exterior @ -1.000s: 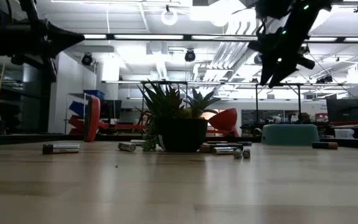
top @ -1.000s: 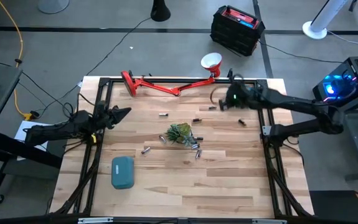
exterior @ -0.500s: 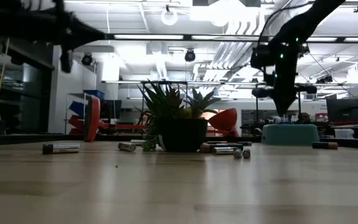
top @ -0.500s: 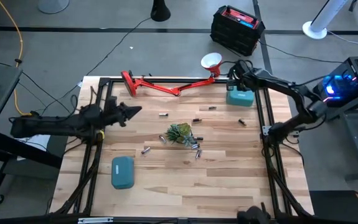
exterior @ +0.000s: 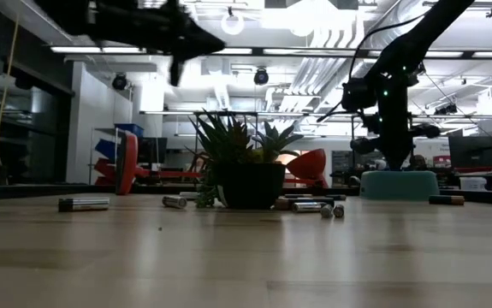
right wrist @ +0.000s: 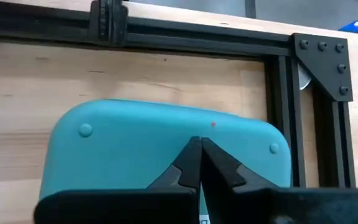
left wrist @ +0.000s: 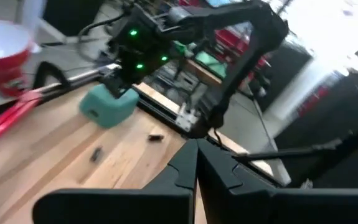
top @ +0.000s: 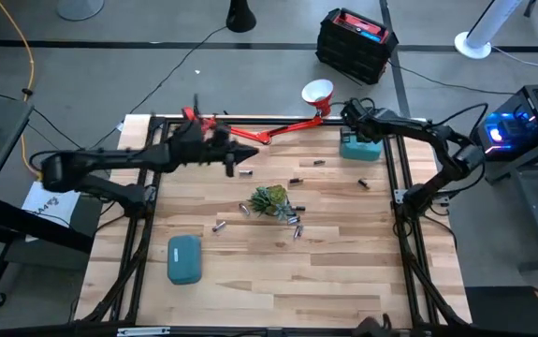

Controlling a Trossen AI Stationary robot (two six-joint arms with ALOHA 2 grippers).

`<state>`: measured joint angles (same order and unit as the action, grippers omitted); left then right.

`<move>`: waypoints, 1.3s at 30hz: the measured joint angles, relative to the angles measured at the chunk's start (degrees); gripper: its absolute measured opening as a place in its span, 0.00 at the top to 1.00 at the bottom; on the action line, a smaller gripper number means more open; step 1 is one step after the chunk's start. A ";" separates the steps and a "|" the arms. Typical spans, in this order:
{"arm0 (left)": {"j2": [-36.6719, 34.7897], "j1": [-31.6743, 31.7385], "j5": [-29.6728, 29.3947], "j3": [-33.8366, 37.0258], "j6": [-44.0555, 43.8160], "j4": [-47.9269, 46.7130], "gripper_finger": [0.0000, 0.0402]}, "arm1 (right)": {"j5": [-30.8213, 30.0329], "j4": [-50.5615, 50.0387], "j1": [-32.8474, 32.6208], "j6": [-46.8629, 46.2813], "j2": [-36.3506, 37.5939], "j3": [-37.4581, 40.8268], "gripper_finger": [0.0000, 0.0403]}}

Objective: Sort batteries
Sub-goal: Prepare the green bin

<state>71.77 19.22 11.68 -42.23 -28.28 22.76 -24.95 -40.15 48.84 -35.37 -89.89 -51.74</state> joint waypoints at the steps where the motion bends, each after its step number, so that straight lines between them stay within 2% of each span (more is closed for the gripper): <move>1: 2.18 0.47 1.75 -1.56 0.87 0.22 1.00 | 0.02 -0.08 -1.65 -1.39 0.17 0.92 1.00; 4: 8.02 1.03 4.55 -5.52 2.50 -0.09 1.00 | -0.07 -0.29 -7.95 -4.78 1.27 2.45 1.00; 7: 12.76 0.84 5.51 -8.18 2.97 -0.02 1.00 | 3.50 -0.66 -15.68 -8.21 3.17 2.74 1.00; 15: 23.02 -1.52 6.68 -10.37 2.74 -0.10 1.00 | 7.59 -2.05 -33.65 -24.81 9.17 3.29 1.00; 22: 33.24 -7.07 6.91 -15.36 5.97 1.03 1.00 | 2.47 -2.82 -43.90 -34.12 16.91 3.27 1.00; 26: 40.42 -9.87 6.78 -24.15 13.52 -1.83 1.00 | 4.09 -6.14 -49.21 -36.45 22.32 3.14 1.00; 29: 45.36 -9.63 2.82 -33.64 16.99 -10.80 1.00 | 4.46 -12.41 -54.56 -40.34 24.79 3.14 1.00; 31: 48.49 -8.12 0.99 -39.77 18.04 -16.65 1.00 | 5.40 -15.91 -58.02 -43.84 25.16 3.14 1.00; 35: 53.98 -5.01 -0.22 -49.84 19.43 -21.82 1.00 | 8.61 -17.24 -63.52 -48.18 24.01 4.03 1.00; 39: 60.69 -2.75 -0.14 -58.38 19.45 -27.16 1.00 | 7.74 -16.96 -66.30 -53.49 22.30 7.15 1.00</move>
<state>132.47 16.47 11.54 -100.61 -8.83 -4.40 -17.21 -57.11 -17.46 -88.86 -67.59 -44.59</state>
